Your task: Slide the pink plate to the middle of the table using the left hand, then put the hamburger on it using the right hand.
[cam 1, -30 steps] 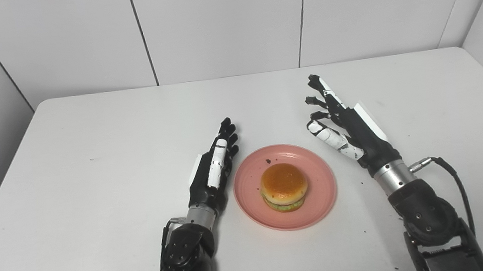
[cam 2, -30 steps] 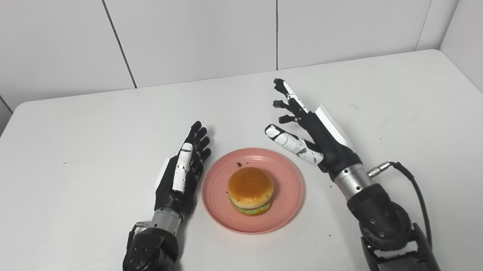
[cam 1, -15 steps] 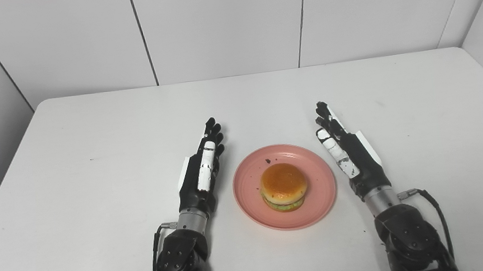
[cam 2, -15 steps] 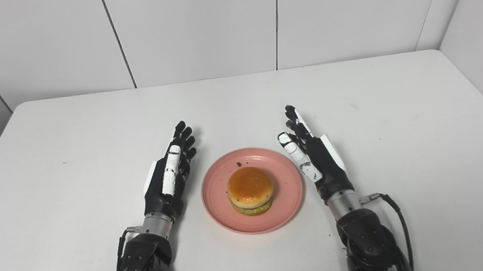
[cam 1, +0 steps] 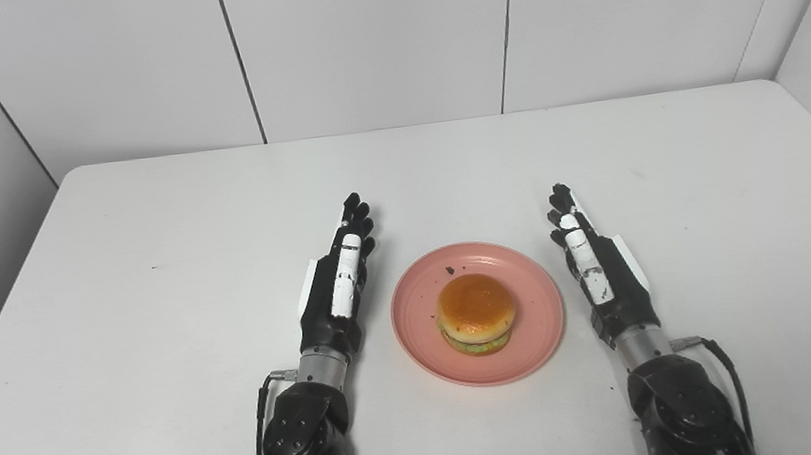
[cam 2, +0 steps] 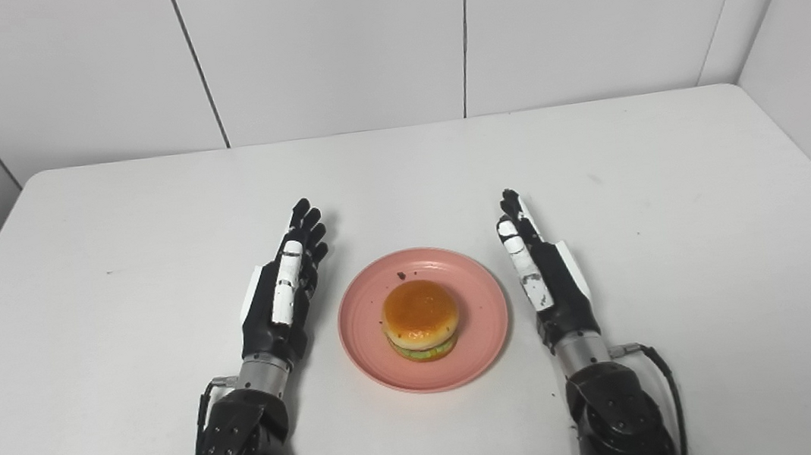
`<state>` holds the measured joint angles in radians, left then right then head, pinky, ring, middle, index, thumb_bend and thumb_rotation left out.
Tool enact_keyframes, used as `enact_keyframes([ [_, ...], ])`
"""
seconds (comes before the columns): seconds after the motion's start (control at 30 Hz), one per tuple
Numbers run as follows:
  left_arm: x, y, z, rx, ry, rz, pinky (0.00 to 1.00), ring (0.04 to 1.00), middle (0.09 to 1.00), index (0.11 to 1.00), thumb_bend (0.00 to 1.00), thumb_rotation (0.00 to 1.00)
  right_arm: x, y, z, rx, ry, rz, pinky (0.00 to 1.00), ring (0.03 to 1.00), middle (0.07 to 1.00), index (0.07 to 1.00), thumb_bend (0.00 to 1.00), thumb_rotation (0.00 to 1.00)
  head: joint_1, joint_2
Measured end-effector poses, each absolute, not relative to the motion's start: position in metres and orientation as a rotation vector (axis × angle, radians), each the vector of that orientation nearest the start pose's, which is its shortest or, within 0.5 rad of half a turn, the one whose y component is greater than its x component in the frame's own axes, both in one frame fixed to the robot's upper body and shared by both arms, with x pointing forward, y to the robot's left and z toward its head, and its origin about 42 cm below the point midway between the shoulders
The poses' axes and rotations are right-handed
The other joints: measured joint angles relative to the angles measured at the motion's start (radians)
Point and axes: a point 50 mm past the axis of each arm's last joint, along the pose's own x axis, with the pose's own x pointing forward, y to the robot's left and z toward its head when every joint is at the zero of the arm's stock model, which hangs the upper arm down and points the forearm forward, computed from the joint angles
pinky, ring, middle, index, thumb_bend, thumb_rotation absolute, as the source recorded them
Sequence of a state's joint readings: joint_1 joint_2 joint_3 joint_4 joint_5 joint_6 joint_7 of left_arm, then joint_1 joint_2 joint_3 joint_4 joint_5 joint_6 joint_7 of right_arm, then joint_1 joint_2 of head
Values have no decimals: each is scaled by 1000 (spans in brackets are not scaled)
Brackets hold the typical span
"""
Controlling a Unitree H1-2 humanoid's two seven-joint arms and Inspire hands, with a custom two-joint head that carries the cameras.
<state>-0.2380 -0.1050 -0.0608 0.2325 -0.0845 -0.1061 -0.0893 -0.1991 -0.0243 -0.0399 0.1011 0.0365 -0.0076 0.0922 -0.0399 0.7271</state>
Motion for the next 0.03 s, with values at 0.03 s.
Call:
enact_keyframes([
  [0.03,353,128,116,-169,-105,-224,1000,1000,1000,1000,390,1000,348,-209,128,29,-100,91,1000,1000,1000,1000,583,939,0,0],
])
